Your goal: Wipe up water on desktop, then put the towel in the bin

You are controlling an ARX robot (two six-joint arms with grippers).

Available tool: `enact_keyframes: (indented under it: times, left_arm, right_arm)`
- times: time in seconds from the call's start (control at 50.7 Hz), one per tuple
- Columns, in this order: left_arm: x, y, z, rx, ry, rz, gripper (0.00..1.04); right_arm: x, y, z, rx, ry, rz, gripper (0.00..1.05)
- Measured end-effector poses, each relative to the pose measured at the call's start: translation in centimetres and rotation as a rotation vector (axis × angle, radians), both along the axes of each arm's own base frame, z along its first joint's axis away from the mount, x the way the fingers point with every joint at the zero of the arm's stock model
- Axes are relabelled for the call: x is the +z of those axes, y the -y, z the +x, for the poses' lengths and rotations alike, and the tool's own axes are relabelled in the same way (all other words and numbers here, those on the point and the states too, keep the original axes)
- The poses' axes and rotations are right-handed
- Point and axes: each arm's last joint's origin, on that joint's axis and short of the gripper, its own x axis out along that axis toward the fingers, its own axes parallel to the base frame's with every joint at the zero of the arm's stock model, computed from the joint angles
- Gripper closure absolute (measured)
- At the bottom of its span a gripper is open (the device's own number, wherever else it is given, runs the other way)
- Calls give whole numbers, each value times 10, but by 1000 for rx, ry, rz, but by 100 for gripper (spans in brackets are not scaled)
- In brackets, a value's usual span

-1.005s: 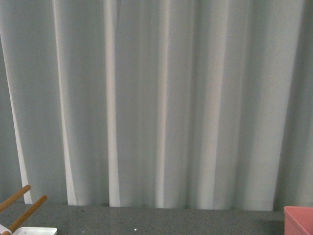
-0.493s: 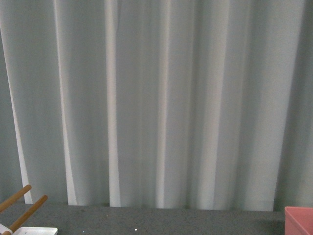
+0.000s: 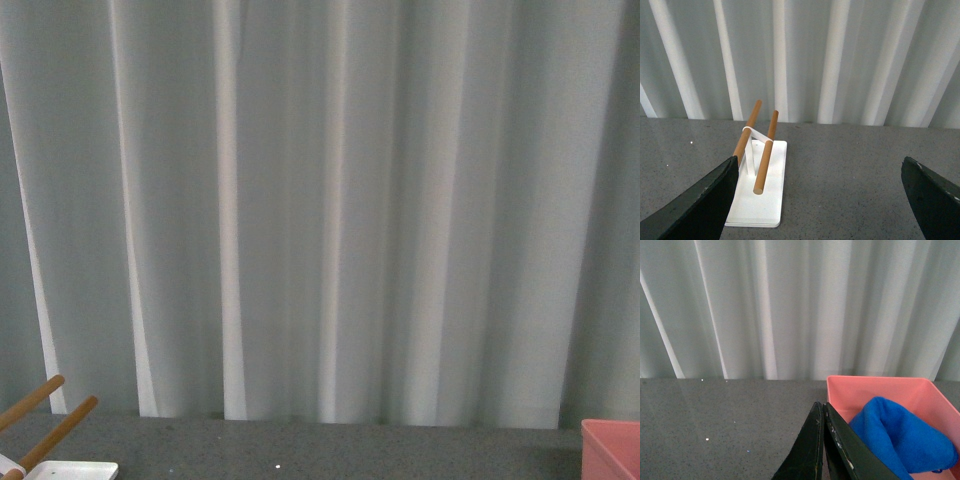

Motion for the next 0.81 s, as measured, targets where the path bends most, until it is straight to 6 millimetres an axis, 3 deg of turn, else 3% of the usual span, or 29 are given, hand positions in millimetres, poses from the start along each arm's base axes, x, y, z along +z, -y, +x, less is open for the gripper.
enact_keyframes:
  times: [0.808]
  left_arm:
    - [0, 0, 0, 0, 1, 0, 7]
  right_arm:
    - [-3, 0, -26, -6, -4, 7, 101]
